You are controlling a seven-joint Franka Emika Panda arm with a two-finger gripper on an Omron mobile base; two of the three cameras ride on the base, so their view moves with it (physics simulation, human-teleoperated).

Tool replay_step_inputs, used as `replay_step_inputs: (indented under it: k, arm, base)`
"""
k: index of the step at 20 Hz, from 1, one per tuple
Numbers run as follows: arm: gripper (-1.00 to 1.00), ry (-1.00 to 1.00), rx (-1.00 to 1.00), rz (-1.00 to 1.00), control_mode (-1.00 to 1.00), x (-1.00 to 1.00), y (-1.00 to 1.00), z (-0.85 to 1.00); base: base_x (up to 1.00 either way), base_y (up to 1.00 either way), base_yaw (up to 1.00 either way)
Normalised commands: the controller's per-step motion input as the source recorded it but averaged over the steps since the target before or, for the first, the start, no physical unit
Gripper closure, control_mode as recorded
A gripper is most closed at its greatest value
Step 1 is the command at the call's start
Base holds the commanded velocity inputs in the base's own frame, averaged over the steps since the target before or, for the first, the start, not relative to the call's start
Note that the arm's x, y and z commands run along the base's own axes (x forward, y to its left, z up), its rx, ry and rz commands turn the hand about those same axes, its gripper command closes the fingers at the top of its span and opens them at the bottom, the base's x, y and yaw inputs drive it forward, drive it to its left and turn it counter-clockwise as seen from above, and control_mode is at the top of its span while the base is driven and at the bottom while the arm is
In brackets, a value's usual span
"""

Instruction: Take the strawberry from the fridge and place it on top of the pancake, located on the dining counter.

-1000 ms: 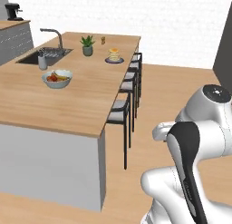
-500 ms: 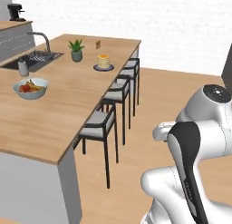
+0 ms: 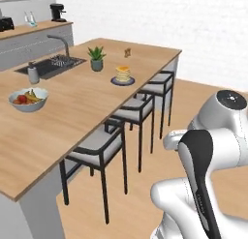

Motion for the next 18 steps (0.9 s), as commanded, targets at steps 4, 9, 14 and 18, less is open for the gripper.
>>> replay_step_inputs:
  k: [4,9,14,18]
  arm:
    - [1.0,0.0,0.0,0.0,1.0,0.0,0.0,0.0]
    - [1.0,0.0,0.0,0.0,1.0,0.0,0.0,0.0]
    - [1.0,0.0,0.0,0.0,1.0,0.0,0.0,0.0]
    - [1.0,0.0,0.0,0.0,1.0,0.0,0.0,0.0]
  base:
    - [0.6,-1.0,0.52]
    - [0.47,-1.0,0.56]
    - [0.29,-1.0,0.56]
    - [0.07,-1.0,0.55]
